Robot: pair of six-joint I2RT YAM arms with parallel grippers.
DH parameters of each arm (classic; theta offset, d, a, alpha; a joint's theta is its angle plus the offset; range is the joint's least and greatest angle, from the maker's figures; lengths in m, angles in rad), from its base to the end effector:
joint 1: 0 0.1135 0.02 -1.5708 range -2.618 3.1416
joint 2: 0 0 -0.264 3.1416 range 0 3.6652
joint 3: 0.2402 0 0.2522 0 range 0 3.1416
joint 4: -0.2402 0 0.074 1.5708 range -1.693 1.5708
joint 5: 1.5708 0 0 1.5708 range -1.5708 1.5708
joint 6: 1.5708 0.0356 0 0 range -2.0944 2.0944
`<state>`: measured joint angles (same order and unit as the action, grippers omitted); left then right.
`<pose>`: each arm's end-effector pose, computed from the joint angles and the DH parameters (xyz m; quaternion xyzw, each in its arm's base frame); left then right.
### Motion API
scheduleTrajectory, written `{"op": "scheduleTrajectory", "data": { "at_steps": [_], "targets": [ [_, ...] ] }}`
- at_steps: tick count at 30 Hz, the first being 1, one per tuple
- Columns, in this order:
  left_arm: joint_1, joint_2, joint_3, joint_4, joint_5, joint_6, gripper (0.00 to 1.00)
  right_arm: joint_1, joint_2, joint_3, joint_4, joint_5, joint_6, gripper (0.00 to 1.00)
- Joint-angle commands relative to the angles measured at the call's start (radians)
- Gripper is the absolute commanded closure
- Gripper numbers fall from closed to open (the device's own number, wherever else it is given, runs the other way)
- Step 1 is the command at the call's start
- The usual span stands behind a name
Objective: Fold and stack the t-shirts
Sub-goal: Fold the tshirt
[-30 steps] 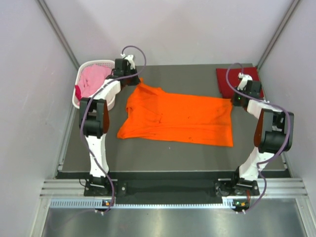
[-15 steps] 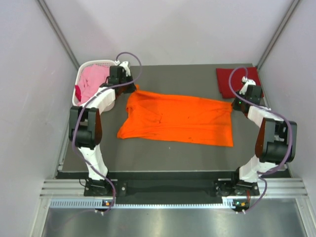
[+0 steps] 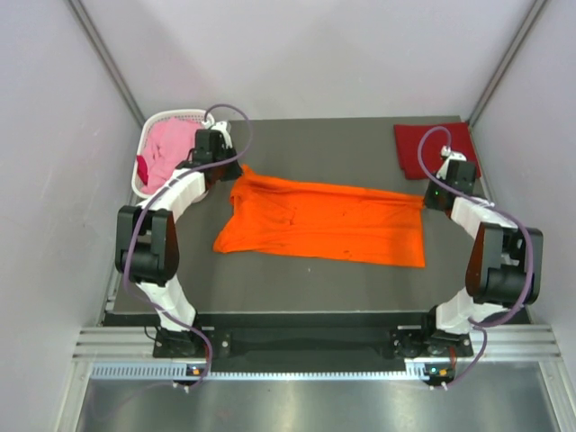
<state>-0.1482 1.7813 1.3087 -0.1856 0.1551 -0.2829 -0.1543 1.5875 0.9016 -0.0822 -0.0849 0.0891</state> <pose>0.4017 -0.0655 0.2468 -0.0262 0.8953 -0.1619 0.4143 0.3272 -0.0478 0.1927 0.0952 0.9149 0.0263 0.3914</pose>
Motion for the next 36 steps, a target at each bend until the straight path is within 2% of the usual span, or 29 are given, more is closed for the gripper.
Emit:
{"op": "scheduleTrajectory", "data": {
  "at_steps": [1,9,18,22,28,36],
  "targets": [
    [0.007,-0.04,0.001,-0.07,-0.041,-0.006,1.0,0.024,-0.073,-0.01,-0.025,0.045,0.008,0.99],
    [0.007,-0.048,-0.055,-0.137,-0.078,-0.033,1.0,0.051,-0.103,-0.03,-0.146,0.108,0.043,0.95],
    [0.006,-0.108,-0.143,-0.176,-0.055,-0.098,1.0,0.071,-0.1,-0.035,-0.234,0.181,0.077,0.92],
    [0.004,-0.109,-0.16,-0.202,-0.058,-0.104,1.0,0.071,-0.08,-0.024,-0.261,0.217,0.1,0.77],
    [0.004,-0.117,-0.149,-0.242,-0.1,-0.102,1.0,0.073,-0.115,-0.001,-0.306,0.212,0.142,0.71],
    [-0.008,-0.083,-0.115,-0.308,-0.178,-0.091,1.0,0.13,-0.124,0.066,-0.352,0.211,0.215,0.72]
  ]
}}
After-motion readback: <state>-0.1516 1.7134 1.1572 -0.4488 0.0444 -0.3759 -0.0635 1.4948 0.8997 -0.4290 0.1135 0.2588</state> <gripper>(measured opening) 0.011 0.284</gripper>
